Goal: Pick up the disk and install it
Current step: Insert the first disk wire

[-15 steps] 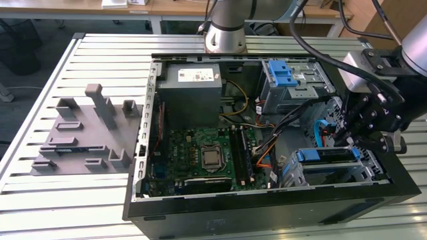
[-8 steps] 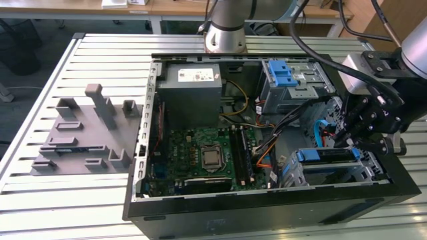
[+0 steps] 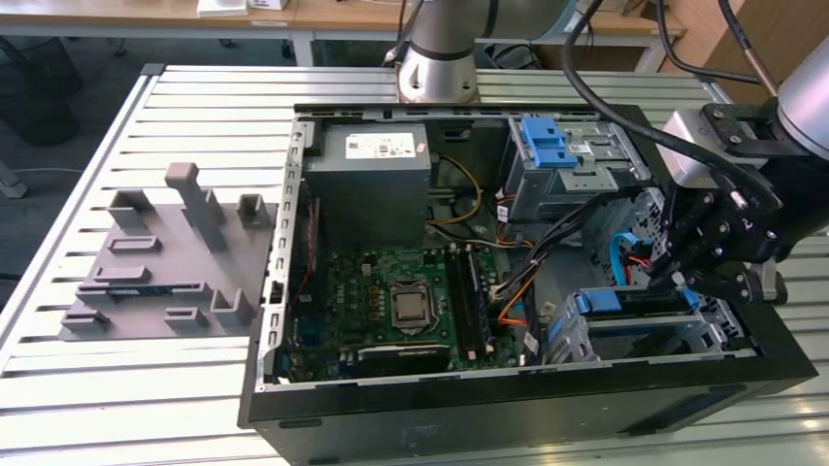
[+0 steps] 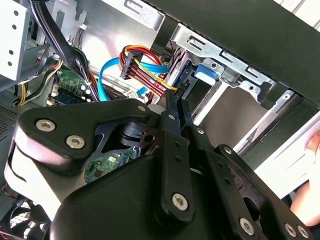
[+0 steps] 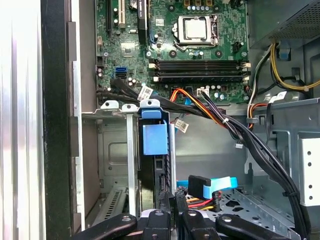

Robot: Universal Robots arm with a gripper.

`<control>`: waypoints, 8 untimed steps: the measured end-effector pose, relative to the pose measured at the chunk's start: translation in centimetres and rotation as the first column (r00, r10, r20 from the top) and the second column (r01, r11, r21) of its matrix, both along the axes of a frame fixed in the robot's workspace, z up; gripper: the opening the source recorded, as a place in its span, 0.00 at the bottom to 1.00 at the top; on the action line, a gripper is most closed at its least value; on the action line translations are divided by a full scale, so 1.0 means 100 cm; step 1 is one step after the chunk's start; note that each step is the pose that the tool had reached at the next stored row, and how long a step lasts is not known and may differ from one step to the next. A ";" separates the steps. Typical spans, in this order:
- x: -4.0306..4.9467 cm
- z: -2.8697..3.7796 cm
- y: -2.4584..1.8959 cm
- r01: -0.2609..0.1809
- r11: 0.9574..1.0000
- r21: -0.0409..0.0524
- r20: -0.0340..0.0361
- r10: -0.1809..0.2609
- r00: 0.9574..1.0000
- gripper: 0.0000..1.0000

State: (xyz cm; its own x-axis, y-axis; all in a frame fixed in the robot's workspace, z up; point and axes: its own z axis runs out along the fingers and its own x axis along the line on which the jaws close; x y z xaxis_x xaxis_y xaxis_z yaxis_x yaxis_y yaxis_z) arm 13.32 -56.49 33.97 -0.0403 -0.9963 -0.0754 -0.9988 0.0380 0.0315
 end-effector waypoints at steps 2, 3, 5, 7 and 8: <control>0.0000 -0.0001 -0.0001 0.002 1.000 0.000 0.000 -0.002 1.000 0.16; 0.0000 -0.0002 -0.0001 0.002 1.000 0.000 0.000 -0.002 1.000 0.16; 0.0000 -0.0004 -0.0004 0.002 1.000 0.000 0.000 -0.002 1.000 0.16; 0.0000 -0.0005 -0.0011 0.002 1.000 0.000 0.000 -0.002 1.000 0.16; 0.0000 -0.0005 -0.0017 0.002 1.000 0.000 0.000 -0.002 1.000 0.16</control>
